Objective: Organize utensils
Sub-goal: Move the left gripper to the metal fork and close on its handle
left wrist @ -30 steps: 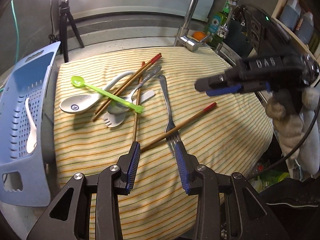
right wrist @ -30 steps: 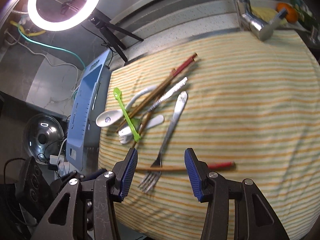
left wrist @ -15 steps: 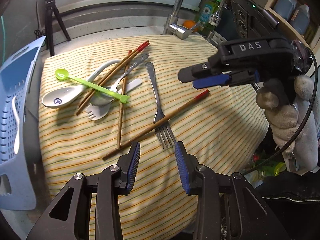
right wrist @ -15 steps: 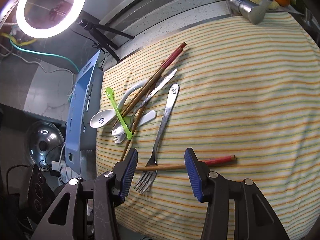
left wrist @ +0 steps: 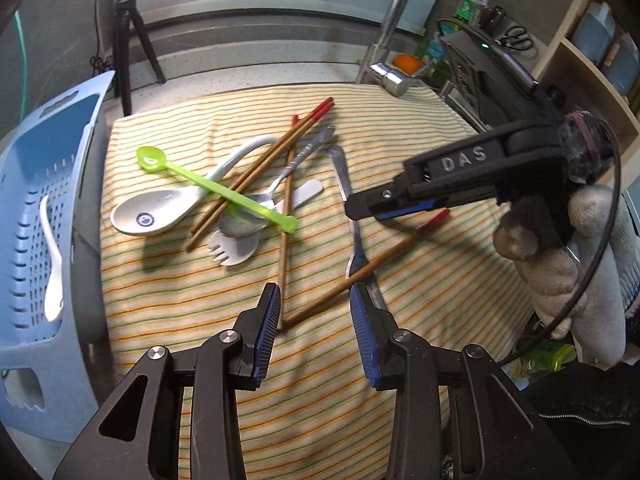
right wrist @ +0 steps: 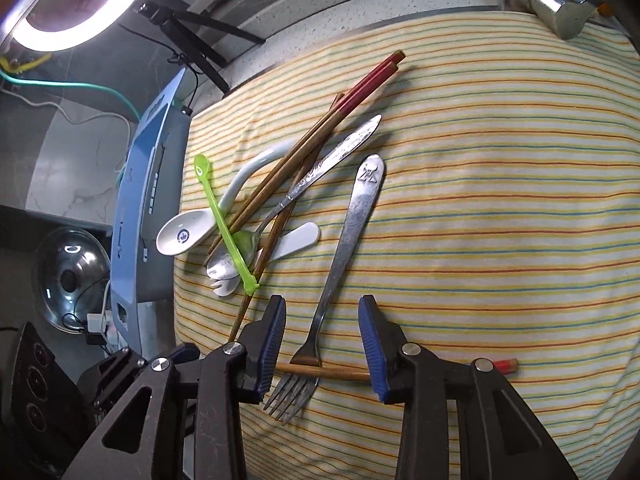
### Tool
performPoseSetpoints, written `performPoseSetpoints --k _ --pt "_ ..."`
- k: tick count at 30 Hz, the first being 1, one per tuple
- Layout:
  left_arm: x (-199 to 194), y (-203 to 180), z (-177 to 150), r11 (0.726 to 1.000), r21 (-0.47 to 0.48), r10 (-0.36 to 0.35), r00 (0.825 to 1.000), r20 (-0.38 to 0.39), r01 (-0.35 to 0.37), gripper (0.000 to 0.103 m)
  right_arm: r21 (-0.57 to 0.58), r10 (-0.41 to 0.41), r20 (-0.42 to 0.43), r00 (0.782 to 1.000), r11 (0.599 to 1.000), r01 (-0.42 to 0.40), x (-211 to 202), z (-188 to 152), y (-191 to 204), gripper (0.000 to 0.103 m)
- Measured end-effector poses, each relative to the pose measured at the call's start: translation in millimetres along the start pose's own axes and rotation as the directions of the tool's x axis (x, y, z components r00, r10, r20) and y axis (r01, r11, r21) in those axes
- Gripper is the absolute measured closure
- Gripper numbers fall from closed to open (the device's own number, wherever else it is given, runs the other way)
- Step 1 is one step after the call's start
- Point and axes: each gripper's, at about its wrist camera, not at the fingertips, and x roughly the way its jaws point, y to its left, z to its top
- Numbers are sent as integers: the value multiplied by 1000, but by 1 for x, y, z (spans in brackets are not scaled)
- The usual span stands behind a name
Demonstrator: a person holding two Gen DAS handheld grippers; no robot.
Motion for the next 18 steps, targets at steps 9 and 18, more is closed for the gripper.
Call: performPoseSetpoints --k 9,18 --pt "-1 0 1 1000 16 -26 1000 3 26 68 23 3 -11 1000 1000 -3 5 0 -3 69" --pt "29 -16 10 984 82 -147 982 -116 157 68 3 -4 -45 999 1000 4 4 -2 -3 69"
